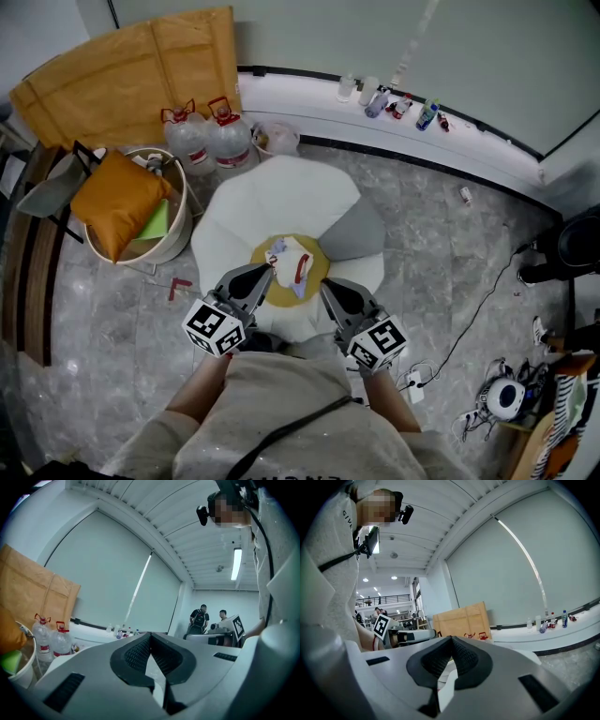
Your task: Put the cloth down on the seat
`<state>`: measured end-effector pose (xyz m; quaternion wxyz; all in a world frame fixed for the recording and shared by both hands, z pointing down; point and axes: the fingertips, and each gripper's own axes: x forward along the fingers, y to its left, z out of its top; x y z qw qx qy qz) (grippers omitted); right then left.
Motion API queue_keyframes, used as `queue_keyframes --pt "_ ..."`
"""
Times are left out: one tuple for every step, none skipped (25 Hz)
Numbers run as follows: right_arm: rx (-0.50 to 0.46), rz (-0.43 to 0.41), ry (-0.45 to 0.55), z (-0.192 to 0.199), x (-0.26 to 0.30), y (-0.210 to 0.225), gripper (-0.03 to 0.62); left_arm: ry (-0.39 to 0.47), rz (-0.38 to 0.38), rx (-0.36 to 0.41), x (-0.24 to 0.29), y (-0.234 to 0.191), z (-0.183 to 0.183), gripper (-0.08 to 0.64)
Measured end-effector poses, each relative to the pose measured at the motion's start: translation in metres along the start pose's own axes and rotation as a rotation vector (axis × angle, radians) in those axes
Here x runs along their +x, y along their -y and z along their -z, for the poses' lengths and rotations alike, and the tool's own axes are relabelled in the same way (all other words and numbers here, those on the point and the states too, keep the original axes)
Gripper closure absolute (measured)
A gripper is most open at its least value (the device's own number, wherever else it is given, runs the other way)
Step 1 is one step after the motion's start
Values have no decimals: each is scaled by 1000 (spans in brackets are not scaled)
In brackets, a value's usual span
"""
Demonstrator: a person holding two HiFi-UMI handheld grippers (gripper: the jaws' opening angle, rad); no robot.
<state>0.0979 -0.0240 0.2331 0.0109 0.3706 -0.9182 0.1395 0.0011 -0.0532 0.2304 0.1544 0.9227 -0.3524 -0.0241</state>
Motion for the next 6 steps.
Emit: queue_keyframes --pt "1 1 -1 0 1 0 574 1 2 0 0 -1 0 546" --pt "4 2 -2 0 1 1 574 2 4 1 1 -2 0 546" --pt "7 5 -3 1 2 2 574 3 6 1 2 -3 0 546" --pt "10 8 -3 2 2 3 574 2 7 1 2 -4 0 546" --pt "13 11 -3 2 3 4 574 1 8 1 2 -5 1 546" --pt "16 14 -3 3 3 5 574 0 9 0 3 -6 1 546"
